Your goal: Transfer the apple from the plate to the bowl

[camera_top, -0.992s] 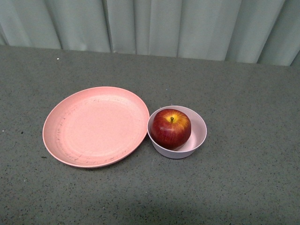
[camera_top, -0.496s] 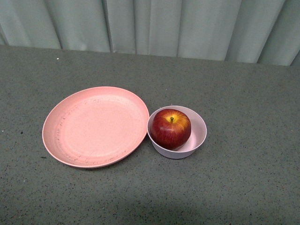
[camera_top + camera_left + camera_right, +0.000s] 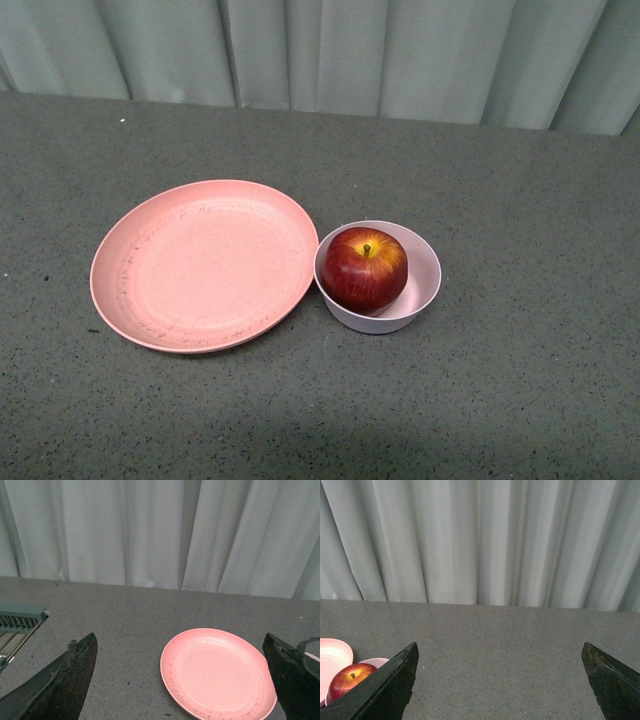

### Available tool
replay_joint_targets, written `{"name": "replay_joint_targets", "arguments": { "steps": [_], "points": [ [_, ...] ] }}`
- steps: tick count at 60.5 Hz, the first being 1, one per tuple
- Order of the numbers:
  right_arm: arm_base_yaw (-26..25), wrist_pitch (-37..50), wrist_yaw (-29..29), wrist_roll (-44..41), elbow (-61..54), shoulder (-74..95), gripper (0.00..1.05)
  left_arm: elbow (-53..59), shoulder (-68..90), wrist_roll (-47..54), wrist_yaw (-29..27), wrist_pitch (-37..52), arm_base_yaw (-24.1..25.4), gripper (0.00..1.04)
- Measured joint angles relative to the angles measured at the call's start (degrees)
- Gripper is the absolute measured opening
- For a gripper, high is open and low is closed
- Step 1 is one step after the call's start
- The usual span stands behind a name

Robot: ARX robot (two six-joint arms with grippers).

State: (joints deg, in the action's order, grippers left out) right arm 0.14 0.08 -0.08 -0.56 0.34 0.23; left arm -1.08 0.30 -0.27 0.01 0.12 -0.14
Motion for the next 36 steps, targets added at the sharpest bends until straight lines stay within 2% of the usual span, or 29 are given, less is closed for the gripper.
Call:
{"name": "replay_joint_targets", "arguments": {
  "steps": [36],
  "points": [
    [0.0,0.0,0.0,0.0,0.0,0.0,0.95,0.0,0.0,0.0,0.0,0.0,0.0,0.98]
  ]
}}
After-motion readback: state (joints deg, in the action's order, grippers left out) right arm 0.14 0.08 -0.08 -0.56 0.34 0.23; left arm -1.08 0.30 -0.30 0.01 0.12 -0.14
